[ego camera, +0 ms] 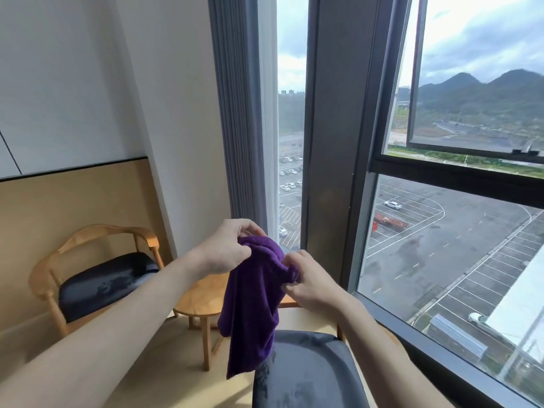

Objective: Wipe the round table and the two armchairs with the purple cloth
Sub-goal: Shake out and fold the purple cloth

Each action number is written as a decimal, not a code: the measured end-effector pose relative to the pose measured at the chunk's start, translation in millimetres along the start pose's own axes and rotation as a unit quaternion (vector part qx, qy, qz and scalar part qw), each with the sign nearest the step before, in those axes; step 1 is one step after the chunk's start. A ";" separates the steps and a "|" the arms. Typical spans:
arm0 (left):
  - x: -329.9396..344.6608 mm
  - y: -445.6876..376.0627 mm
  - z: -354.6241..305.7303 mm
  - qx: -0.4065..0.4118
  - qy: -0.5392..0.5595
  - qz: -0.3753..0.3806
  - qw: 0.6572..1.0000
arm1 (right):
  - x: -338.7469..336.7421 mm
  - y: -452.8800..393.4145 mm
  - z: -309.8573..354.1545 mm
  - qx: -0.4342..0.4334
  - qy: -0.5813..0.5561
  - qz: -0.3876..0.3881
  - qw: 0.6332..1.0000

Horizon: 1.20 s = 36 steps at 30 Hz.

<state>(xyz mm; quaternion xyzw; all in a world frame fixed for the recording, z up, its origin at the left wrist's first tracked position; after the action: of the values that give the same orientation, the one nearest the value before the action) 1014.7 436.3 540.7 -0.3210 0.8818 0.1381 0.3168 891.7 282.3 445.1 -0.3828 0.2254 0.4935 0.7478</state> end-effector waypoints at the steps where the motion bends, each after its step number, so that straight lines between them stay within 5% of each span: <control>1: -0.1 -0.2 6.4 0.002 -0.025 0.008 1.000 | 6.1 3.1 -5.2 0.009 0.013 0.009 1.000; 5: 1.8 4.7 38.2 -0.025 -0.134 0.044 0.990 | 9.7 15.0 -9.4 0.042 -0.049 -0.011 0.998; 9: -28.2 4.9 19.2 -0.007 -0.105 0.035 0.994 | -27.0 4.9 25.4 0.002 -0.125 -0.101 0.987; 12: -79.8 -18.9 -51.3 0.082 0.058 -0.047 0.994 | -90.6 -24.0 66.7 -0.070 -0.173 -0.255 0.949; 15: -108.4 -30.7 -99.7 0.162 0.343 -0.036 0.925 | -154.0 -41.3 90.3 -0.128 -0.241 -0.337 0.901; 17: -81.7 -36.4 -85.5 0.140 0.382 0.063 0.911 | -156.1 -42.8 78.2 -0.124 -0.274 -0.294 0.907; 20: 10.6 -41.9 -27.5 0.010 0.276 0.186 0.943 | -98.7 -26.8 25.7 0.003 -0.284 -0.216 0.934; 24: 80.9 -48.3 32.1 -0.086 0.189 0.153 0.966 | -39.9 15.5 -32.8 0.181 -0.163 -0.210 0.947; 27: 96.8 -46.5 46.1 -0.137 0.178 0.177 0.958 | -31.1 35.0 -38.0 0.215 -0.224 -0.180 0.933; 29: 102.4 -48.3 48.7 -0.167 0.240 0.184 0.938 | -38.9 36.1 -35.1 0.260 -0.268 -0.182 0.910; 32: 120.1 -47.2 54.4 -0.239 0.427 0.203 0.848 | -63.6 28.6 -37.7 0.314 -0.333 -0.173 0.872; 36: 159.0 -22.8 67.3 -0.310 0.458 0.213 0.805 | -62.3 39.1 -57.5 0.367 -0.175 -0.113 0.906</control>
<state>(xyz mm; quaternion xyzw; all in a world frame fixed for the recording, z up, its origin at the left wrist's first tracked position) 966.9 373.1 385.6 -0.2324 0.8807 0.3053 -0.2778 832.8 210.0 441.2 -0.0113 0.2112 0.3471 0.9137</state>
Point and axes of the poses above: each hand's wrist, its own y-axis away from the middle knuckle, its own x-axis out of the palm, z = x × y, the point moved 2 cm from there along -y, towards the middle knuckle, and after that the axes turned 13 degrees about -x, right-handed, at the moved point
